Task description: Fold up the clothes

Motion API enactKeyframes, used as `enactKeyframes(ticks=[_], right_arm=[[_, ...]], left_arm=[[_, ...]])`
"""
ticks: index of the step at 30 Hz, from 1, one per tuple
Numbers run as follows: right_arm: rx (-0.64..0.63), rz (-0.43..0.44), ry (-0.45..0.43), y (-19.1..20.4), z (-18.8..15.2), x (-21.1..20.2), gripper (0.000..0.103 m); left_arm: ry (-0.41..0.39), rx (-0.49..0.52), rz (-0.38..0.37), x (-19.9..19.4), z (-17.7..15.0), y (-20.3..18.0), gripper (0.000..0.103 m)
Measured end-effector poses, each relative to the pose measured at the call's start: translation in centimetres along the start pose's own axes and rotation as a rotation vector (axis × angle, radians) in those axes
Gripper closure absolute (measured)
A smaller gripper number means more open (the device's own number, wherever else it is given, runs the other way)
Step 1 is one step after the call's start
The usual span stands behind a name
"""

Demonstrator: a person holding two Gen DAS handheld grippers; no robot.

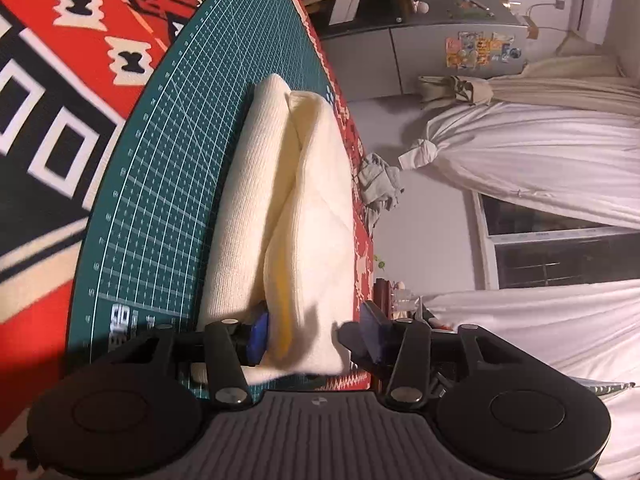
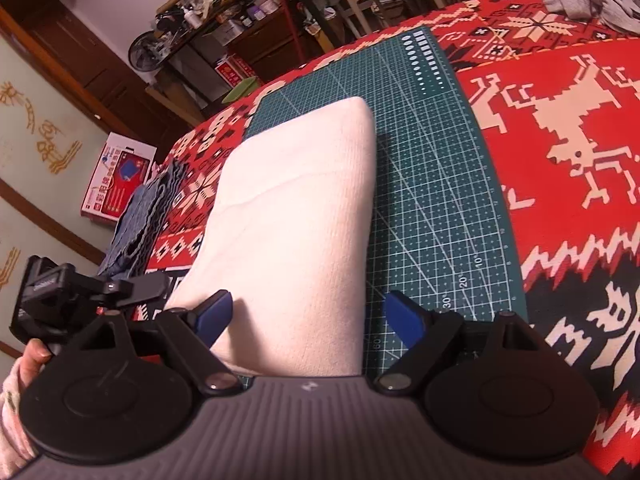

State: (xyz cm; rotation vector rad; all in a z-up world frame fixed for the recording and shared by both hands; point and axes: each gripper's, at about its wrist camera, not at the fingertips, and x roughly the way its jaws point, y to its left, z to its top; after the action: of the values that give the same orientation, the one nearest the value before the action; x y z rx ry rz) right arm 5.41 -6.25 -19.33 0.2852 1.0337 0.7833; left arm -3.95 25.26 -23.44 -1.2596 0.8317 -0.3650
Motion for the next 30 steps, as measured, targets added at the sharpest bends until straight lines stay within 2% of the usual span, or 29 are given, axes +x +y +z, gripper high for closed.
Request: enactKeyframes(ticks=[1, 3, 5, 8, 10, 13, 15, 18, 20, 23, 26, 27, 29, 30], right_arm=[[0.002, -0.004, -0.004, 0.0, 0.0, -0.1, 0.017], [-0.006, -0.024, -0.013, 0.0, 0.1, -0.5, 0.017], [-0.025, -0.050, -0.036, 0.0, 0.0, -1.3, 0.017], [-0.049, -0.062, -0.043, 0.0, -0.9, -2.8, 0.017], [-0.089, -0.084, -0.002, 0.2, -1.9, -3.2, 0.018], [-0.158, -0.124, 0.053, 0.8, -3.5, -3.3, 0.026], [-0.173, -0.148, 0.032, 1.2, -4.1, -3.3, 0.028], [-0.135, -0.158, -0.010, 1.4, -3.9, -3.1, 0.037], [-0.127, -0.193, -0.028, 1.8, -3.9, -2.6, 0.040], [-0.186, -0.267, -0.039, 3.2, -4.1, -1.6, 0.045], [-0.271, -0.336, -0.029, 4.7, -4.3, -0.5, 0.044], [-0.308, -0.364, -0.023, 5.3, -4.5, -0.1, 0.042], [-0.306, -0.394, -0.018, 5.4, -4.3, 0.3, 0.030], [-0.300, -0.392, -0.016, 5.3, -4.2, 0.2, 0.030]], left_arm=[[0.000, 0.018, 0.024, 0.1, 0.1, -0.3, 0.065], [-0.001, 0.056, 0.075, 0.3, 0.3, -0.9, 0.083], [-0.001, 0.092, 0.118, 0.5, 0.4, -1.5, 0.091], [0.011, 0.133, 0.147, 0.9, 0.3, -2.2, 0.091], [0.018, 0.147, 0.155, 1.0, 0.3, -2.4, 0.091], [0.018, 0.144, 0.156, 1.0, 0.4, -2.3, 0.091], [0.012, 0.149, 0.161, 1.0, 0.3, -2.6, 0.092], [0.006, 0.164, 0.163, 0.9, 0.1, -3.1, 0.094], [-0.001, 0.179, 0.161, 0.7, 0.0, -3.6, 0.095], [-0.020, 0.210, 0.185, -0.2, 0.0, -4.5, 0.096], [-0.040, 0.242, 0.210, -1.0, -0.1, -5.5, 0.096], [-0.046, 0.252, 0.218, -1.3, -0.2, -5.9, 0.096], [-0.059, 0.273, 0.235, -1.9, -0.2, -6.5, 0.096], [-0.065, 0.284, 0.243, -2.1, -0.3, -6.9, 0.096]])
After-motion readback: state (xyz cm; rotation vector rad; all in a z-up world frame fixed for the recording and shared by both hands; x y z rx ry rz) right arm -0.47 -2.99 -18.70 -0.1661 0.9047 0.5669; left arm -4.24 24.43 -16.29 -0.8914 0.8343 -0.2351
